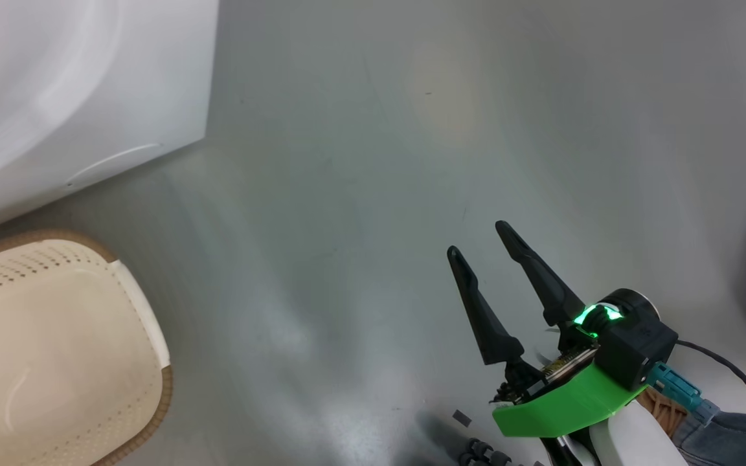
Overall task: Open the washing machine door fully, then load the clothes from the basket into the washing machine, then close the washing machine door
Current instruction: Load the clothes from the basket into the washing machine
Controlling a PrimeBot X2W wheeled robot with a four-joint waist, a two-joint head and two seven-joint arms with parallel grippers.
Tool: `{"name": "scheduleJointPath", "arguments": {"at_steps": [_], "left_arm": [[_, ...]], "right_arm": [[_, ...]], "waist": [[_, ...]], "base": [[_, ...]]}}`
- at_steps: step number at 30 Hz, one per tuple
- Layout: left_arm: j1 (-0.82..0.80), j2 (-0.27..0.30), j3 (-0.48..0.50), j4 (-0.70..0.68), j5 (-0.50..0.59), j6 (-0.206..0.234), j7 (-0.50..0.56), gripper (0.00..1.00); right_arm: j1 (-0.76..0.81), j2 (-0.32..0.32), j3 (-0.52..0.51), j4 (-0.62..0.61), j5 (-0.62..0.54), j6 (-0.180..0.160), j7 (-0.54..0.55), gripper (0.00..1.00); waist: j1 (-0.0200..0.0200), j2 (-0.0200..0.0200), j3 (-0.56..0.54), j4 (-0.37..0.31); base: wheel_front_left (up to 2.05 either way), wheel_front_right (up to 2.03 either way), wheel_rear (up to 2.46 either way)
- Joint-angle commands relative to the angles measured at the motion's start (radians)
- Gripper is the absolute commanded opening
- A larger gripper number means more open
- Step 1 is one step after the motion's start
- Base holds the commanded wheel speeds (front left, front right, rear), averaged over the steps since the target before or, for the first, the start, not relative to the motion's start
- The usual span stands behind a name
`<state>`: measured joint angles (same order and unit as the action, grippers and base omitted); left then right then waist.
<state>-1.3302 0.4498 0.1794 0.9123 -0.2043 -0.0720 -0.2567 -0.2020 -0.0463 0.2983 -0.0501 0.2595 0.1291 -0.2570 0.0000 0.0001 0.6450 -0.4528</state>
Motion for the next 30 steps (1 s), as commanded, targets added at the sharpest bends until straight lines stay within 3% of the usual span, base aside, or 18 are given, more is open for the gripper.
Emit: {"name": "scheduleJointPath", "arguments": {"at_steps": [1,3,4,5,6,15,30], "left_arm": [[0.017,0.035,-0.009,-0.015,0.014,-0.001,-0.005,0.32],[0.024,0.030,-0.021,-0.016,0.027,0.002,-0.005,0.50],[0.032,0.025,-0.024,-0.014,0.031,0.006,-0.005,0.68],[0.037,0.021,-0.025,-0.008,0.033,0.009,-0.005,0.78],[0.042,0.017,-0.024,-0.001,0.033,0.014,-0.005,1.00],[0.097,-0.050,-0.027,0.050,0.027,0.047,-0.005,1.00],[0.237,-0.194,-0.079,0.018,0.018,0.007,-0.005,1.00]], "right_arm": [[0.018,-0.004,0.010,-0.016,0.006,0.002,-0.005,1.00],[0.012,-0.004,0.006,-0.012,0.004,0.002,-0.005,1.00],[0.009,-0.004,0.005,-0.010,0.004,0.002,-0.005,1.00],[0.006,-0.004,0.006,-0.008,0.004,0.002,-0.005,1.00],[0.003,-0.004,0.007,-0.006,0.004,0.002,-0.005,1.00],[-0.021,-0.004,-0.006,0.030,0.004,0.002,-0.005,1.00],[-0.044,-0.004,-0.047,0.083,-0.025,0.002,-0.005,1.00]], "waist": [[0.0000,-0.0001,-0.007,0.013],[0.0000,-0.0001,-0.012,0.024],[0.0000,-0.0001,-0.016,0.030],[0.0000,-0.0001,-0.021,0.036],[0.0000,-0.0001,-0.025,0.043],[0.0000,-0.0001,-0.082,0.123],[0.0000,-0.0001,-0.156,0.279]], "base": [[0.00,0.00,0.00],[0.00,0.00,0.00],[0.00,0.00,0.00],[0.00,0.00,0.00],[0.00,0.00,0.00],[0.00,0.00,0.00],[0.00,0.00,0.00]]}}
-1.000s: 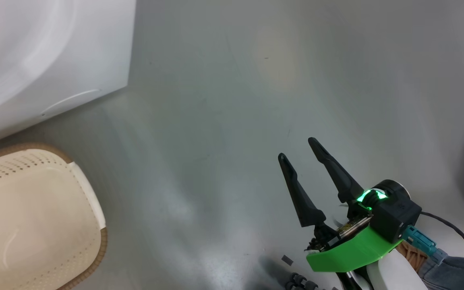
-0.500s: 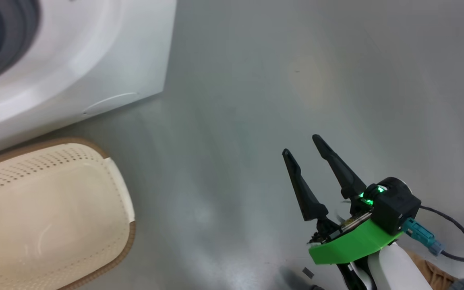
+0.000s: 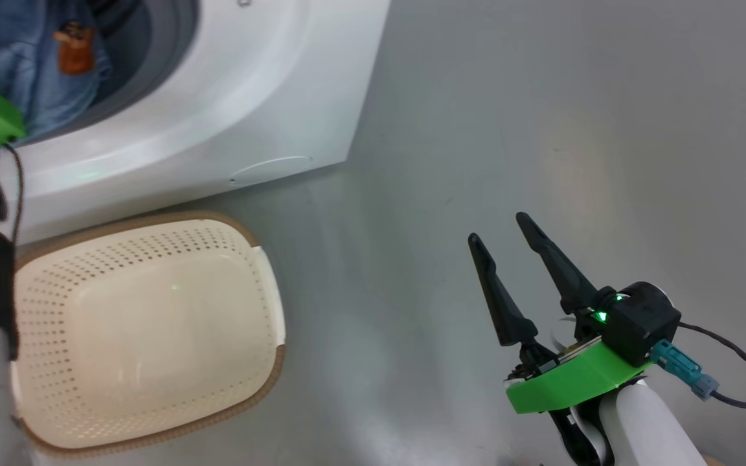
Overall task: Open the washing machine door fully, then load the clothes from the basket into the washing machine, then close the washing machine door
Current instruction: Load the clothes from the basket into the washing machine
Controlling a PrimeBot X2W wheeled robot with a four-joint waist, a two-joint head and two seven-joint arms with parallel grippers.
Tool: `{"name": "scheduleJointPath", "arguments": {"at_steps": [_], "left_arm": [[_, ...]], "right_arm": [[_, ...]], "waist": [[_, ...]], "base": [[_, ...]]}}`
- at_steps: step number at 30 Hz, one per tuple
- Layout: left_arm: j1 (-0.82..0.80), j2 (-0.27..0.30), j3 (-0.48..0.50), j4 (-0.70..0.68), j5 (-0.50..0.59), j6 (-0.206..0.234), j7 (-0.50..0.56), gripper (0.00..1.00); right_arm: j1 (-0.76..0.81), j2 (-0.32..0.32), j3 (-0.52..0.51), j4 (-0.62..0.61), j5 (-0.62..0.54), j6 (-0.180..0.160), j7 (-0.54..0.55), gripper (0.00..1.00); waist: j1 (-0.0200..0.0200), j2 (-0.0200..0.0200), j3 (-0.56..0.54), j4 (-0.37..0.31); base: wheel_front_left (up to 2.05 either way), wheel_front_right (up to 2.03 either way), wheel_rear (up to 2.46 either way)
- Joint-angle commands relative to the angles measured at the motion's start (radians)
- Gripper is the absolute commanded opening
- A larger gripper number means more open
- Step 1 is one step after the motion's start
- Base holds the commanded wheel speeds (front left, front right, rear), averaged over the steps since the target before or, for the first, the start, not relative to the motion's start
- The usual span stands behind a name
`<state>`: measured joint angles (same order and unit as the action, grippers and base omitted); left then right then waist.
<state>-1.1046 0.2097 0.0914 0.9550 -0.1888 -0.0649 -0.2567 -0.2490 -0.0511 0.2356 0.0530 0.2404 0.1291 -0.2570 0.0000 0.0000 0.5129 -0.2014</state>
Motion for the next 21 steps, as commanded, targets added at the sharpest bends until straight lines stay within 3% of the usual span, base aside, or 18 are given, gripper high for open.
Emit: {"name": "scheduleJointPath", "arguments": {"at_steps": [1,13,21], "left_arm": [[0.020,0.037,0.006,-0.033,0.001,-0.004,-0.005,1.00],[0.209,-0.040,-0.049,-0.170,-0.028,-0.051,-0.005,1.00],[0.373,-0.049,-0.074,-0.320,-0.071,-0.061,-0.004,1.00]], "right_arm": [[0.004,0.001,0.012,-0.018,-0.009,0.002,-0.005,1.00],[0.011,0.001,-0.057,-0.018,-0.072,0.002,-0.005,1.00],[0.008,0.001,-0.089,-0.024,-0.109,0.002,-0.005,1.00]], "waist": [[0.0000,0.0000,-0.028,0.035],[0.0000,0.0000,-0.049,0.126],[0.0000,0.0000,-0.053,0.174]], "base": [[0.00,0.00,0.00],[0.00,0.00,0.00],[0.00,0.00,0.00]]}}
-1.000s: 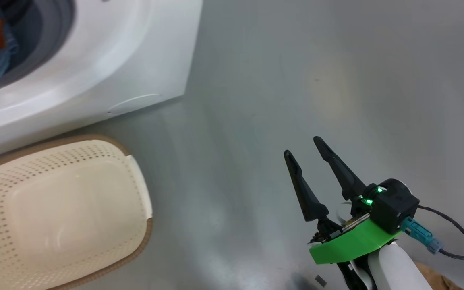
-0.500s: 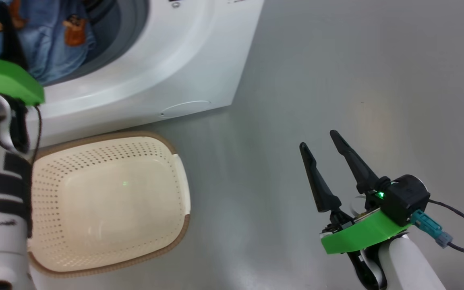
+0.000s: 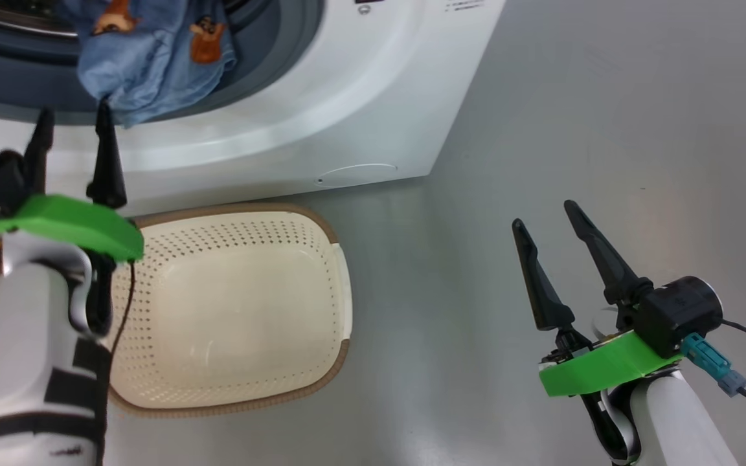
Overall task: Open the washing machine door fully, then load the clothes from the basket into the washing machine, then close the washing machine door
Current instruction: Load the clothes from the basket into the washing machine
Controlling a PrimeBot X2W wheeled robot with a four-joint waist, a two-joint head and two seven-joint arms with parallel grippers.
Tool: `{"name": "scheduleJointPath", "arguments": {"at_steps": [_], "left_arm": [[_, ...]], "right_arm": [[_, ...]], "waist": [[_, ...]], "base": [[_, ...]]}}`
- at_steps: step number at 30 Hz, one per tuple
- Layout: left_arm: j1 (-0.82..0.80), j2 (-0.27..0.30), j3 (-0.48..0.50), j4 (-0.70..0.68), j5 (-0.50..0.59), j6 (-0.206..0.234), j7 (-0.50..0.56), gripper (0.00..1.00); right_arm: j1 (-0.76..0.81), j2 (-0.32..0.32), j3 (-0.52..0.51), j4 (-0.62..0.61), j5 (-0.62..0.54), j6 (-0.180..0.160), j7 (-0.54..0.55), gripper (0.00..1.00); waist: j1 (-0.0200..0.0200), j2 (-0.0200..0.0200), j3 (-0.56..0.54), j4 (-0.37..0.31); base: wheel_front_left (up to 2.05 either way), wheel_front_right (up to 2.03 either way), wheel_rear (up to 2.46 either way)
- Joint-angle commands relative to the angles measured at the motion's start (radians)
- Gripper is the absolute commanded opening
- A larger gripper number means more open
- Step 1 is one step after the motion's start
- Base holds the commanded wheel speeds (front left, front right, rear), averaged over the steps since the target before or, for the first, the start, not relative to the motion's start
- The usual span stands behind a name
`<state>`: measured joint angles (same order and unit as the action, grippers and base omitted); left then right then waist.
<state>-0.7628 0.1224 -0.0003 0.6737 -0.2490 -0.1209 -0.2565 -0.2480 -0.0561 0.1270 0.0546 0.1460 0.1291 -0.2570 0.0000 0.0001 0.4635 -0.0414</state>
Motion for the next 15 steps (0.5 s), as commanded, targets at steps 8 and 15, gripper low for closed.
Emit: {"name": "scheduleJointPath", "arguments": {"at_steps": [8,15], "left_arm": [[0.183,0.041,0.020,-0.207,-0.066,-0.007,0.027,1.00],[0.302,0.048,0.037,-0.355,-0.091,0.007,0.058,1.00]], "right_arm": [[0.007,0.006,0.010,-0.019,-0.033,0.002,-0.005,1.00],[0.012,0.006,0.012,-0.016,-0.035,0.002,-0.005,1.00]], "waist": [[0.0000,-0.0001,-0.009,0.044],[0.0000,-0.0001,-0.016,0.050]], "base": [[0.00,0.00,0.00],[0.00,0.00,0.00]]}}
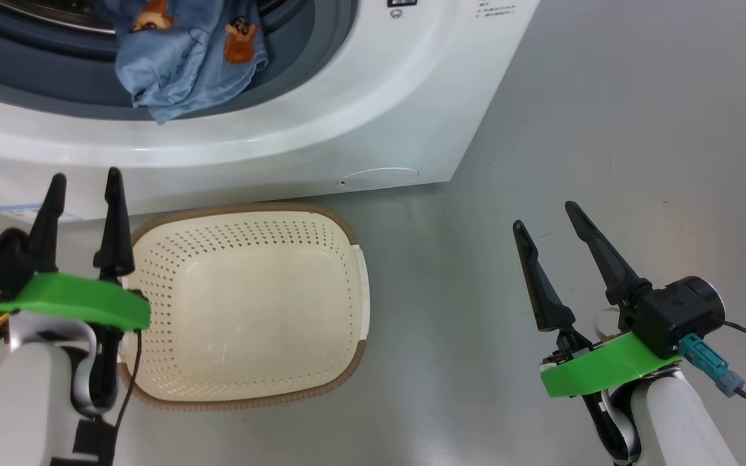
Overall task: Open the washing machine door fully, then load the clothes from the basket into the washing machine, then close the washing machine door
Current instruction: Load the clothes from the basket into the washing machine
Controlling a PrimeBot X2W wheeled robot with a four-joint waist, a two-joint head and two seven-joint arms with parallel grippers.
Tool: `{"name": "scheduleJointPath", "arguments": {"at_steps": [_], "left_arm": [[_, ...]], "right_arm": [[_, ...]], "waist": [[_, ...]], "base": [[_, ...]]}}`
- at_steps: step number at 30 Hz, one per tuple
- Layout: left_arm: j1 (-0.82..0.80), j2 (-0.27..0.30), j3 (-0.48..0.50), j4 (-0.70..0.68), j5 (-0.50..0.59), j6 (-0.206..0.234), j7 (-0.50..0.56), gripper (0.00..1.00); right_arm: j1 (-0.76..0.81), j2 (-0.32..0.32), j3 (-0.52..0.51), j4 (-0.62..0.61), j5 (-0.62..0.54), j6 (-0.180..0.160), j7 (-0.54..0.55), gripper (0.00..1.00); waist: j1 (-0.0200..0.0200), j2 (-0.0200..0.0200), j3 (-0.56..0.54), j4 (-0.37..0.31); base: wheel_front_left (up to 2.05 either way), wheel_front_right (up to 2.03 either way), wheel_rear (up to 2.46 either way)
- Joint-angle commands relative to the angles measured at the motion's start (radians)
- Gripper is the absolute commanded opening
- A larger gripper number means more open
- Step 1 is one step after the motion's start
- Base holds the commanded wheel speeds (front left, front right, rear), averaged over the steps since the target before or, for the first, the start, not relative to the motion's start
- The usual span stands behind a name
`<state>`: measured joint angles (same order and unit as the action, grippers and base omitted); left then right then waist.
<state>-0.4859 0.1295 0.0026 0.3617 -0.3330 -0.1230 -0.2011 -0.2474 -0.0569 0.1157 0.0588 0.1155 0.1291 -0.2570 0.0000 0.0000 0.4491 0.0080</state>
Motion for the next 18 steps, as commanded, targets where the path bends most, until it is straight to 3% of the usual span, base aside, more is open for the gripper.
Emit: {"name": "scheduleJointPath", "arguments": {"at_steps": [1,8,18], "left_arm": [[0.025,0.041,0.035,-0.043,-0.007,0.009,0.002,1.00],[0.133,0.039,0.043,-0.171,-0.020,0.032,0.032,1.00],[0.233,0.043,0.060,-0.252,-0.037,0.063,0.066,1.00]], "right_arm": [[0.011,0.007,0.023,-0.020,-0.004,0.002,-0.005,1.00],[0.020,0.007,0.003,-0.019,-0.009,0.002,-0.005,1.00],[0.040,0.007,0.002,-0.010,-0.004,0.002,-0.005,1.00]], "waist": [[0.0000,0.0000,-0.002,0.001],[0.0000,0.0000,-0.015,-0.003],[0.0000,0.0000,-0.053,-0.026]], "base": [[0.00,0.00,0.00],[0.00,0.00,0.00],[0.00,0.00,0.00]]}}
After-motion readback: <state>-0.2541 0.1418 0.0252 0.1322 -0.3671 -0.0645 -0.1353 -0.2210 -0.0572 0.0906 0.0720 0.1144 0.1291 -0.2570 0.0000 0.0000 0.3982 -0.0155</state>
